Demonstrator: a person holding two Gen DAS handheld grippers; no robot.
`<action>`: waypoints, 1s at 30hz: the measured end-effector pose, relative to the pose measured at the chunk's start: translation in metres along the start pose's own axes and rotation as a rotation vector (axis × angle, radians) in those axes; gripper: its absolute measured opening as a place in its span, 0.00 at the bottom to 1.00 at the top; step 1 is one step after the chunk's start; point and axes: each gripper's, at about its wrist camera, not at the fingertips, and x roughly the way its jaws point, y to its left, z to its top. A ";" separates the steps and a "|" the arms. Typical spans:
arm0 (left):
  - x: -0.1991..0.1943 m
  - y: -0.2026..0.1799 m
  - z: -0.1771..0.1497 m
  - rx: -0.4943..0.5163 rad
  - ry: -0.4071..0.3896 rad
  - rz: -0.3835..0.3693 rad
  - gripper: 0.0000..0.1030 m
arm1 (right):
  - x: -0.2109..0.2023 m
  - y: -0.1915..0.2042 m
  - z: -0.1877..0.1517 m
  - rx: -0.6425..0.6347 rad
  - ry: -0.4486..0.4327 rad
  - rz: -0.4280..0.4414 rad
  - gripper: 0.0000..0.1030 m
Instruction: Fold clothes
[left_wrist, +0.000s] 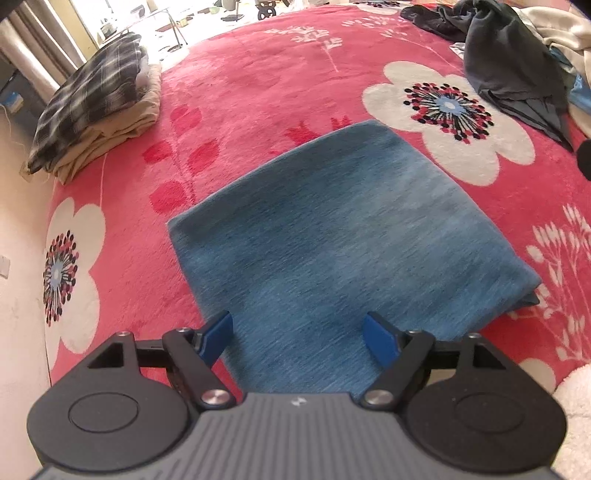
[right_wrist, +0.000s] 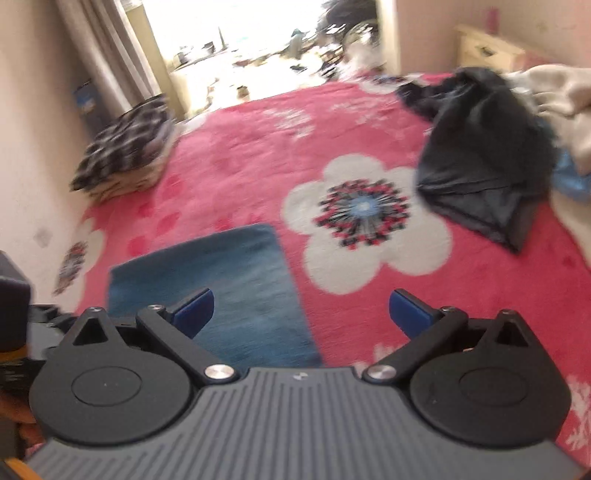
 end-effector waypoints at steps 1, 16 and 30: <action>0.000 0.002 0.000 -0.011 0.001 -0.002 0.78 | 0.002 -0.001 0.002 0.026 0.021 0.006 0.99; 0.010 0.011 0.012 -0.137 0.102 -0.002 0.85 | 0.052 0.019 0.002 -0.089 0.280 -0.174 0.99; 0.013 0.016 0.014 -0.174 0.136 0.000 0.88 | 0.067 0.030 0.006 -0.163 0.288 -0.197 0.99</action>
